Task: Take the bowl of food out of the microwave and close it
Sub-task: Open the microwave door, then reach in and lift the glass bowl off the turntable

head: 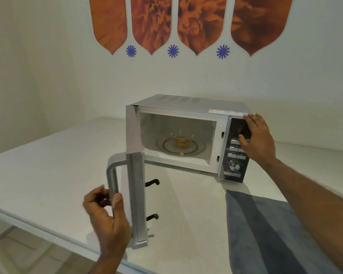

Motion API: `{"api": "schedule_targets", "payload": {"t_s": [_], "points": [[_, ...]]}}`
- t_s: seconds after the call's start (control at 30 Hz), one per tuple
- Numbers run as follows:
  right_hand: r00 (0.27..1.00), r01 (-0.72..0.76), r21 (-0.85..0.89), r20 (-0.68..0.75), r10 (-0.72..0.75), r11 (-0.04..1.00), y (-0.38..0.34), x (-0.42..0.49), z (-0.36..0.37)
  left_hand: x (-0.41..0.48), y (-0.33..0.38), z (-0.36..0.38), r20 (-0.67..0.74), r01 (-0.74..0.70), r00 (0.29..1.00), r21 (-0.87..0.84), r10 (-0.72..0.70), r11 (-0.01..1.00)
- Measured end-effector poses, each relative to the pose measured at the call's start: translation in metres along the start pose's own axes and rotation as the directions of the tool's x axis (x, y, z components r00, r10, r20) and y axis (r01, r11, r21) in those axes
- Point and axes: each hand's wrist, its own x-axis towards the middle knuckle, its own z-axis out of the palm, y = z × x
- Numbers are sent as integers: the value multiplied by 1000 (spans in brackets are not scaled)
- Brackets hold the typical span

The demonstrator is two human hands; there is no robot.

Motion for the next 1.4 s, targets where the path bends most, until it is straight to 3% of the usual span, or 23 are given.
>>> {"api": "schedule_targets", "payload": {"t_s": [0.27, 0.47, 0.77, 1.0, 1.07, 1.13, 1.2, 1.3, 1.4], "points": [[1000, -8, -15, 5, 8, 1000, 0, -1, 2, 5, 2, -32, -127, -221, 963, 143, 239, 965], [1000, -15, -24, 0, 15, 1000, 0, 0, 2, -5, 11, -28, -23, -147, 988, 222, 156, 964], [1000, -12, -12, -19, 11, 1000, -1, -2, 4, -10, 11, -30, -2, -239, 968, 308, 252, 921], [1000, -19, 11, -24, 19, 1000, -3, -2, 4, -21, 12, -26, -80, -300, 938, 296, 337, 907], [999, -27, 31, -34, 28, 999, -6, -5, 8, -30, 14, -16, -3, -365, 927, 216, 374, 906], [998, -38, 60, -56, 41, 997, -11, -11, 11, -38, 14, -1, 184, -365, 920, 71, 347, 928], [995, -26, 76, -95, 33, 997, -16, -20, 15, -43, 9, 16, 410, -313, 866, -1, 286, 950], [993, 45, 157, -114, -27, 987, -28, -43, 28, -44, -4, 45, 609, -256, 779, 91, 150, 962], [997, 78, 280, -18, -76, 957, -45, -68, 48, -39, -19, 79, 631, -183, 775, 172, 34, 968]]}}
